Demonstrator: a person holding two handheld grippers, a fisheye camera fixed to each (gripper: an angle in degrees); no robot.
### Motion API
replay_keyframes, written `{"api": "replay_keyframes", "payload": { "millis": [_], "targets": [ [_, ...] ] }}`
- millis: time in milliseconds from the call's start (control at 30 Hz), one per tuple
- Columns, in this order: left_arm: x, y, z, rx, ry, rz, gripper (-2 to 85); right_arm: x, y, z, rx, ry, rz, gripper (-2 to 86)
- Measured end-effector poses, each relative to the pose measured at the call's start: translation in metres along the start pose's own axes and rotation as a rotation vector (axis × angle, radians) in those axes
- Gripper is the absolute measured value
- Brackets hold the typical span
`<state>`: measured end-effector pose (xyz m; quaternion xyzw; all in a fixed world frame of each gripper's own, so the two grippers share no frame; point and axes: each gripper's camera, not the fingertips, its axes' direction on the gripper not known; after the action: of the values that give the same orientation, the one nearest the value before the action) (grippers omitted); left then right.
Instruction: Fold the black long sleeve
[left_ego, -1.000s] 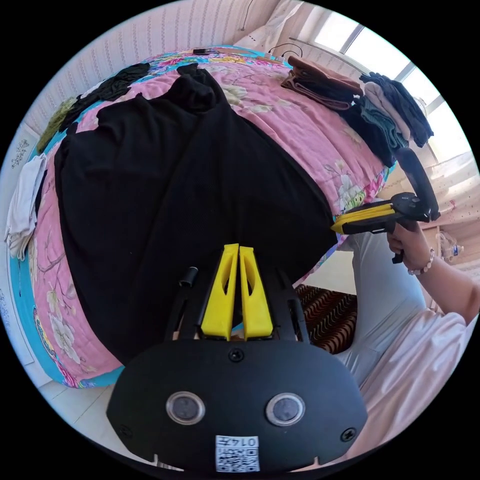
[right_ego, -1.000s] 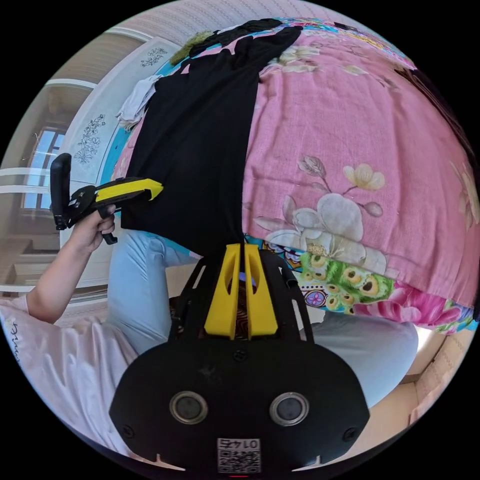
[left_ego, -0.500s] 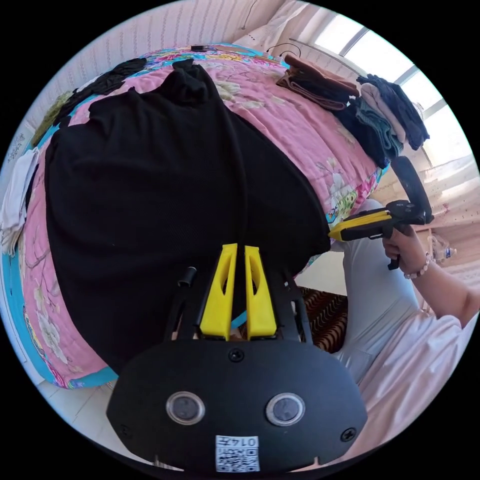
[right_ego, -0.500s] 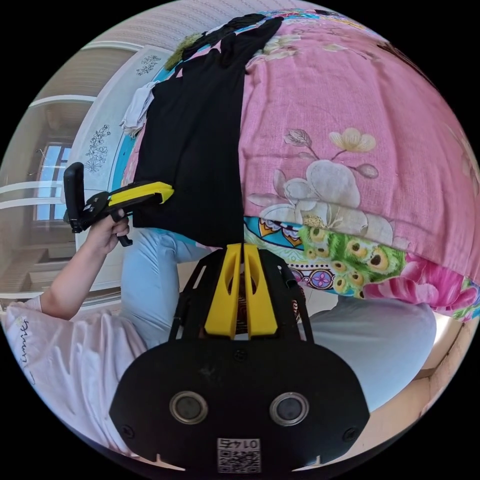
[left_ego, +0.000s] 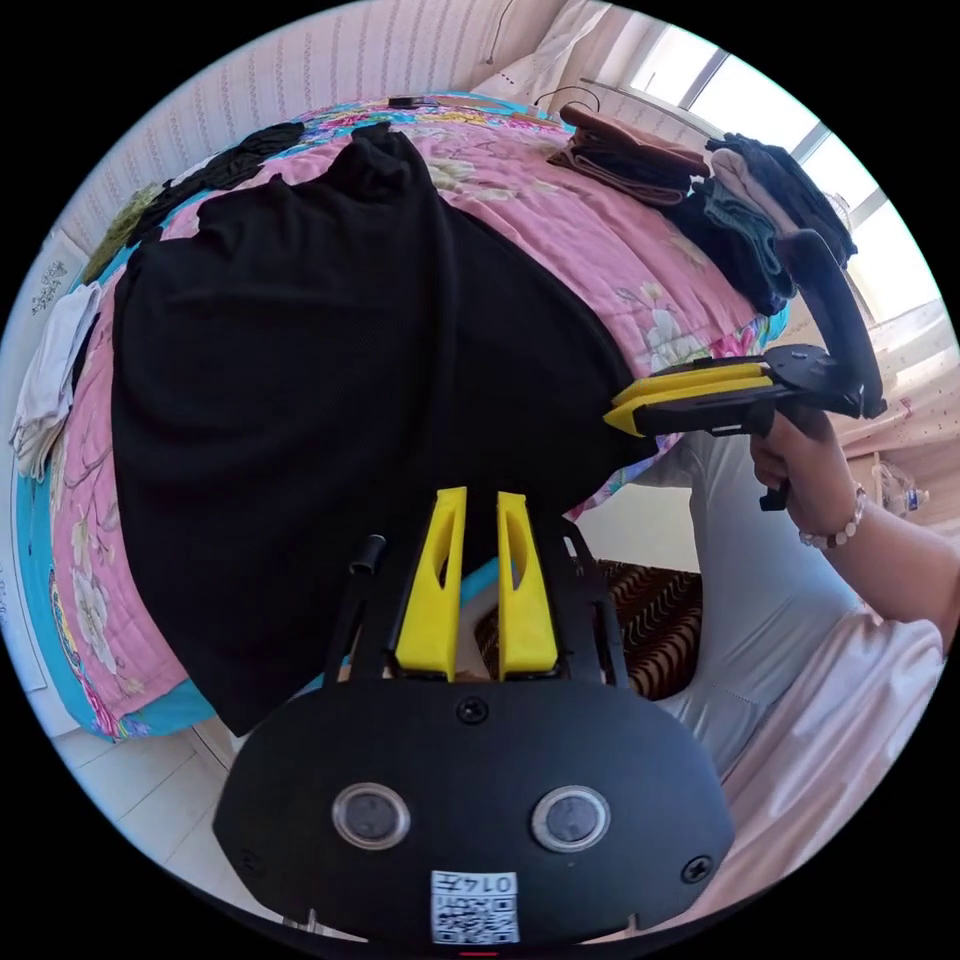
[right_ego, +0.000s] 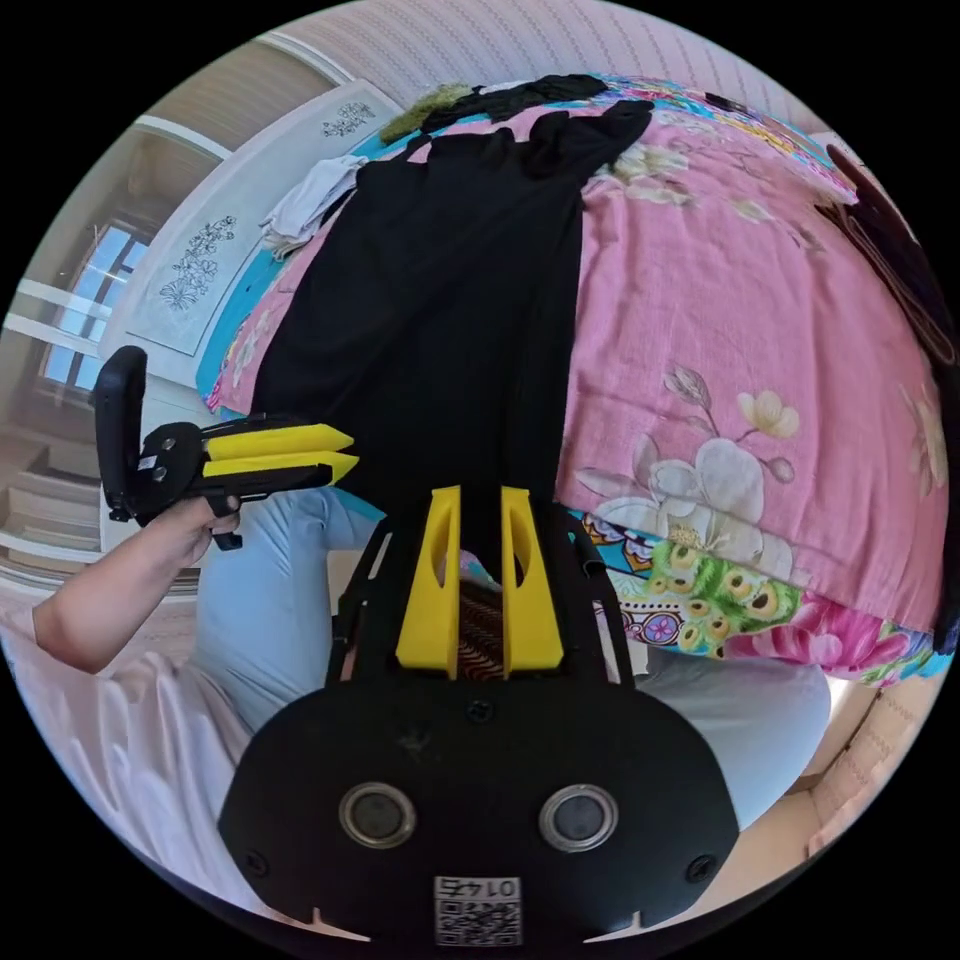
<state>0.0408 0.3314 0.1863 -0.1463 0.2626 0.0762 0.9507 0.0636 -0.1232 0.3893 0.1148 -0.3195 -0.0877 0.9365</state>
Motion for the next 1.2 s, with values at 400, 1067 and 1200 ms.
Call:
{"api": "replay_keyframes", "payload": {
  "millis": [400,1067,1200],
  "targets": [
    [0.008,-0.003,0.002,0.051,0.044,0.055,-0.9,0.022,0.017,-0.040,0.025,-0.056,-0.004,-0.3],
    [-0.019,0.017,-0.013,0.081,0.016,-0.037,5.6,0.046,-0.017,-0.008,-0.070,-0.035,0.092,1.5],
    [-0.043,0.048,-0.040,0.170,0.022,-0.144,5.3,0.051,-0.018,-0.011,-0.087,-0.010,0.094,0.8]
  ]
}}
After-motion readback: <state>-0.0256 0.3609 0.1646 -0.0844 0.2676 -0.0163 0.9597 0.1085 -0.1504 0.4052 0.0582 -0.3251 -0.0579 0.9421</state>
